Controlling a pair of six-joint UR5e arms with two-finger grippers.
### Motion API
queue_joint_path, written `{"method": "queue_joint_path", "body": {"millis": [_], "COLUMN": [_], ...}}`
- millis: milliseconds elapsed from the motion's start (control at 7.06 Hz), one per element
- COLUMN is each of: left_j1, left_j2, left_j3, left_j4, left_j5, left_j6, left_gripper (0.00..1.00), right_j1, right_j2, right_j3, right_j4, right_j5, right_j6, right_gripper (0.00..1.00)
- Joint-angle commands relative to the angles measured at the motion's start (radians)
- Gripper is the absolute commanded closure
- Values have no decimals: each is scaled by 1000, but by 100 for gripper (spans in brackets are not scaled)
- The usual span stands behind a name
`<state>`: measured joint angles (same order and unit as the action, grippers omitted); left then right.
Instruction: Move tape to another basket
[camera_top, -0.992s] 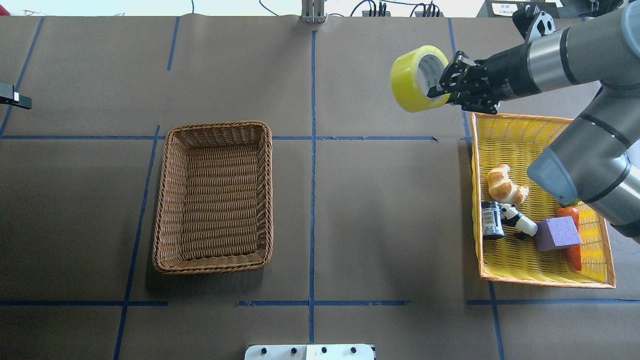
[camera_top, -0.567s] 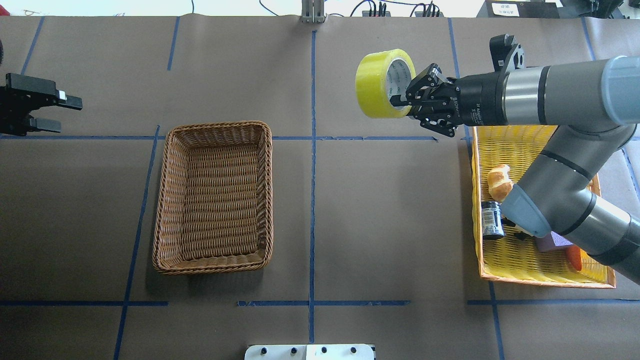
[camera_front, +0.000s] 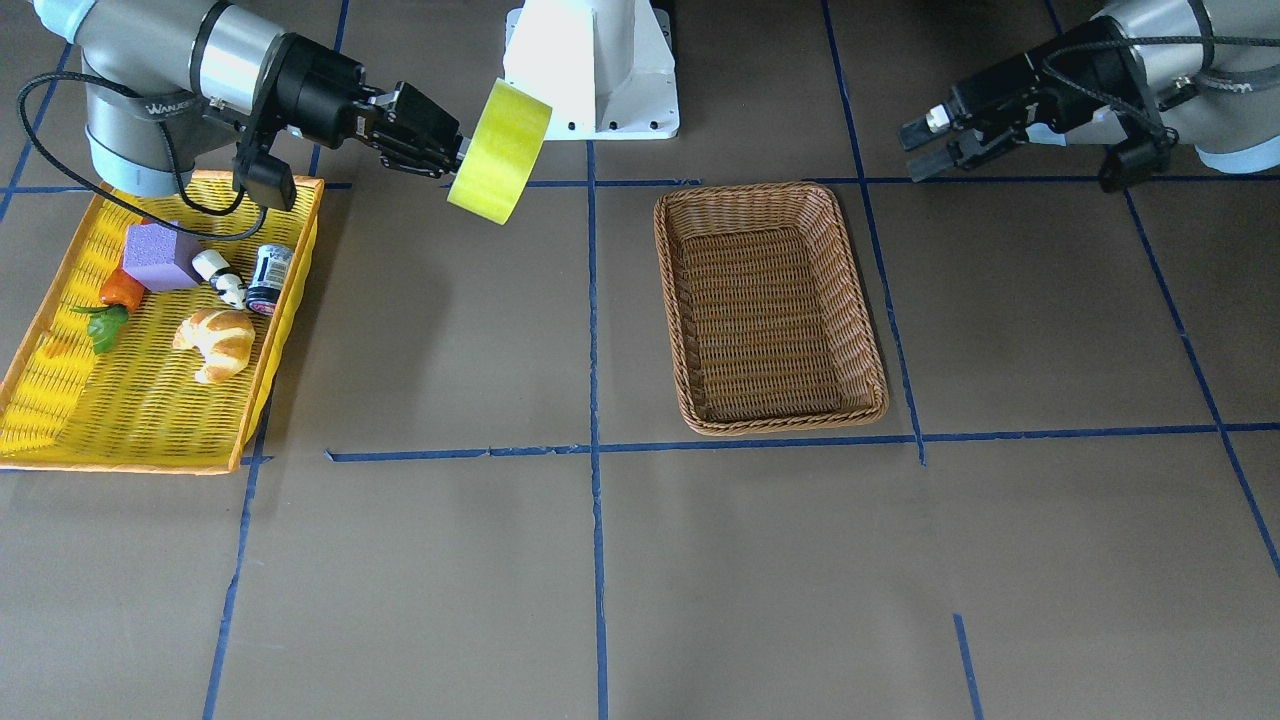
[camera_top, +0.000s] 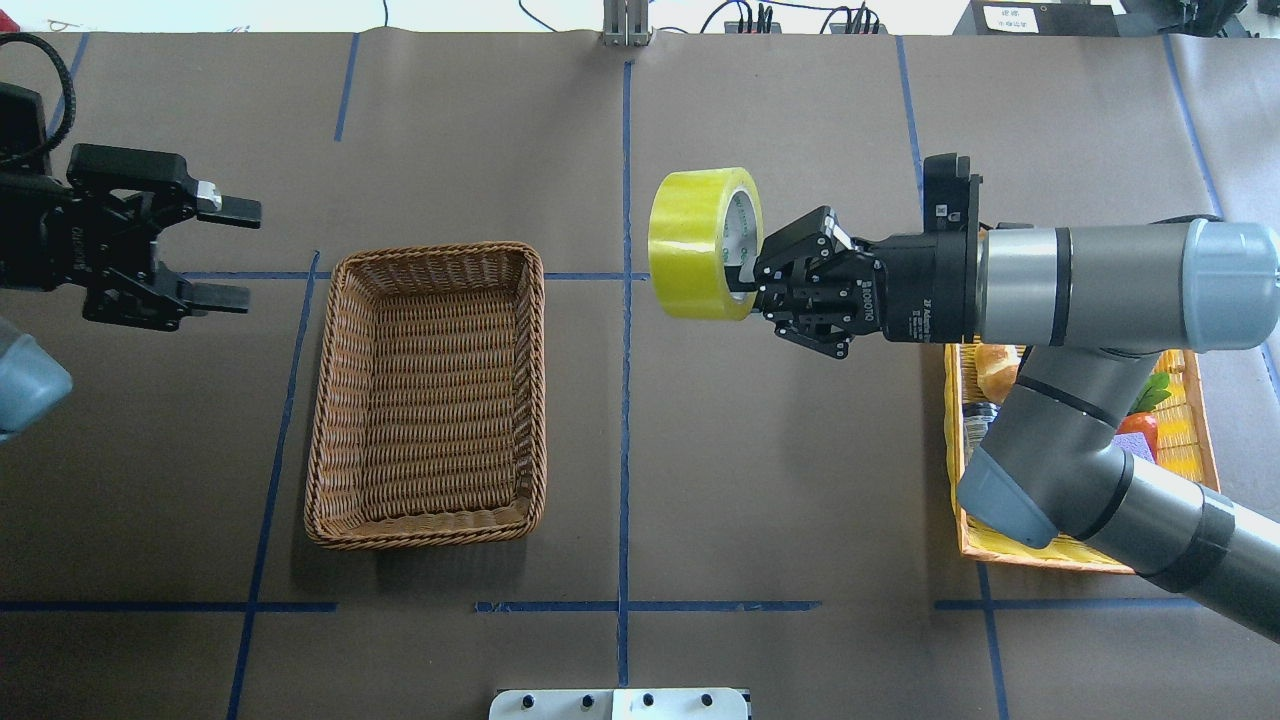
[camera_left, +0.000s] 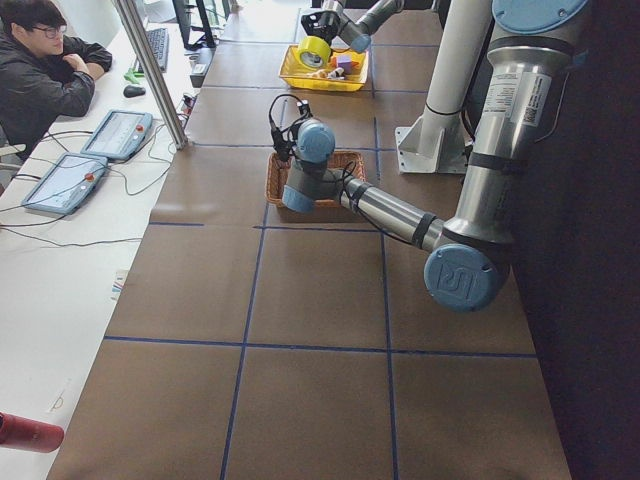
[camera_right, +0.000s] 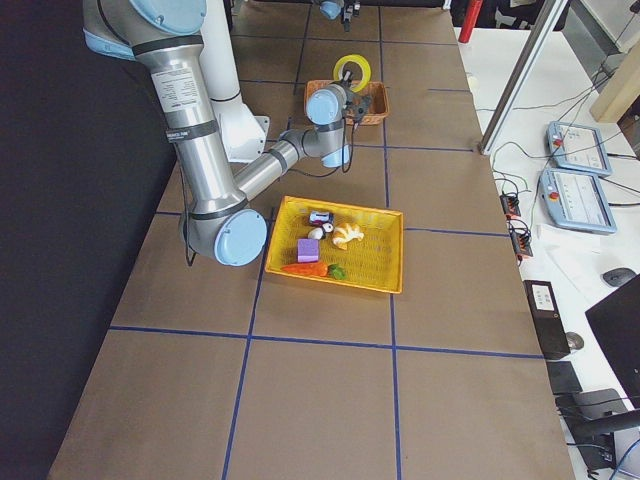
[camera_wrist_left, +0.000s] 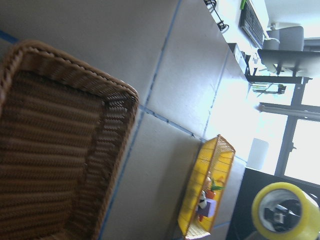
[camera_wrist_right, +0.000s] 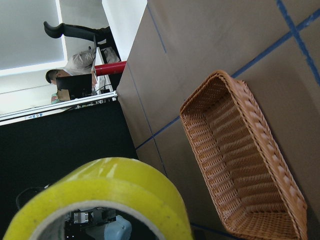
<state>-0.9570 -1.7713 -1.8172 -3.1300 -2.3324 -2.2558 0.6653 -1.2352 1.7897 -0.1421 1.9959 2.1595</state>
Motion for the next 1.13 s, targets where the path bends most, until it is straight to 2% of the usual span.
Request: {"method": "queue_joint_path", "body": {"millis": [0,283,425,850,992], "left_j1": [172,303,334,391,443], "left_j2": [-22,-75,-107,-150,-167], "left_j3": [-108,-105,-105,-96,-94], "left_j4": [-63,-105,-107,-107,-105], "left_j5": [289,451,488,495,495], "left_j6": [-187,-217,-217,-217,-215], "left_gripper": [0,0,0,0,0], "right_j1": [-59,-111,-125,-173,-187], "right_j2": [8,35,57,82,82], "right_j3": [11,54,74,77,76], "right_j4": [52,58,59,59,58], "right_j5": [-5,-5,-3,-5,-5], "right_j6": [6,34,98,94,91], "right_gripper": [100,100,100,100,100]}}
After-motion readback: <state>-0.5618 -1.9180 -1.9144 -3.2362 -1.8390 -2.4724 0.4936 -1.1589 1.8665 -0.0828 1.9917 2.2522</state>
